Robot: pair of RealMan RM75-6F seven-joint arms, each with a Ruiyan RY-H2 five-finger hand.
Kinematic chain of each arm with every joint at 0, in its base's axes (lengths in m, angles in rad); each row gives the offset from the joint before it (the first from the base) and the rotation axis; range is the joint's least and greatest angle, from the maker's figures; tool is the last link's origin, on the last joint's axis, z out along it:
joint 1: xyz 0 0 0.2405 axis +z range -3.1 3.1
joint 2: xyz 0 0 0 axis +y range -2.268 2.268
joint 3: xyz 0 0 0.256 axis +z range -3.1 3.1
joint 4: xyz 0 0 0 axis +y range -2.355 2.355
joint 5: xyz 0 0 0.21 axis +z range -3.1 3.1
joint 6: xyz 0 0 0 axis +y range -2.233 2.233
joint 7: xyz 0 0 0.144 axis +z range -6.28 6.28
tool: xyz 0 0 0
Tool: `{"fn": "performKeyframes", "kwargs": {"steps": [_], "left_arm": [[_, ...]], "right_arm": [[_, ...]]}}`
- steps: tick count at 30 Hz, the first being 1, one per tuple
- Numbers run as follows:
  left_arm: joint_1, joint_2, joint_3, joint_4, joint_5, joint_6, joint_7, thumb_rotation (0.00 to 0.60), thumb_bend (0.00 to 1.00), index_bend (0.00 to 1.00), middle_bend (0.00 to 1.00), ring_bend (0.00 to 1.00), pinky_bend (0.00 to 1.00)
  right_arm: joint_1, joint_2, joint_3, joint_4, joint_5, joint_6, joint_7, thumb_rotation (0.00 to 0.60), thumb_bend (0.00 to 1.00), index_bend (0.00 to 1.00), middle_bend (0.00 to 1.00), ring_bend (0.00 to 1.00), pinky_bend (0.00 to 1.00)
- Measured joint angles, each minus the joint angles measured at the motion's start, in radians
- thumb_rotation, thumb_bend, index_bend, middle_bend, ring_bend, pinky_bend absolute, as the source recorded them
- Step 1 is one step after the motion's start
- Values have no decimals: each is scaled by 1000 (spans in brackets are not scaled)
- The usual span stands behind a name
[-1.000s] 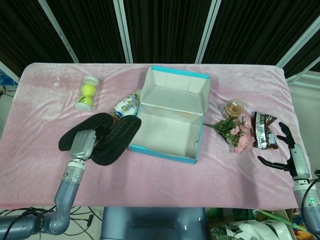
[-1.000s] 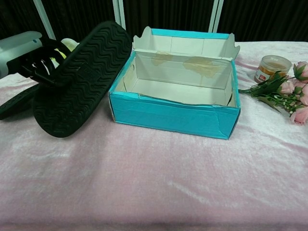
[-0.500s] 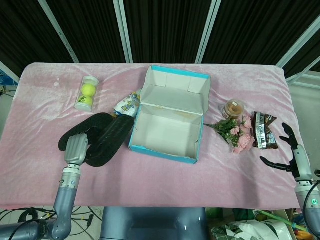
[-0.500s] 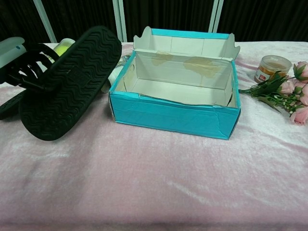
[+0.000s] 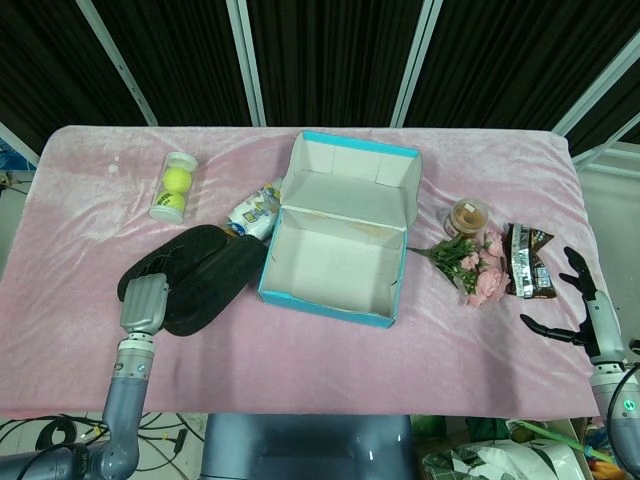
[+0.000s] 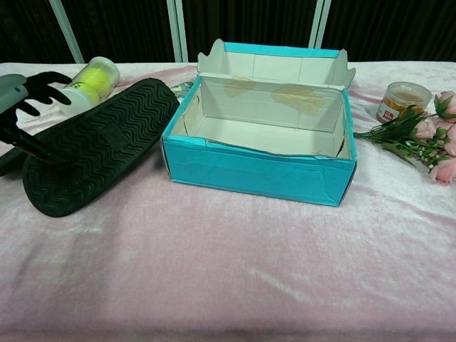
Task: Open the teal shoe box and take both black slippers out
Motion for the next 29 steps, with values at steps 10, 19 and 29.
{"fn": "performKeyframes", "kwargs": {"steps": [10, 19, 29], "left_arm": [[69, 214, 5, -147, 37, 52, 17, 600, 0, 0, 40, 0, 0], [232, 486, 134, -229, 238, 128, -98, 600, 0, 0, 44, 0, 0], [423, 573, 273, -208, 432, 249, -270, 600, 0, 0, 46, 0, 0]], "right_arm": [[0, -4, -5, 18, 10, 11, -138, 600, 100, 0, 0, 0, 139], [-10, -24, -27, 57, 36, 71, -637, 600, 123, 0, 0, 0, 139], [-139, -54, -114, 5, -20, 312, -984, 600, 124, 0, 0, 0, 139]]}}
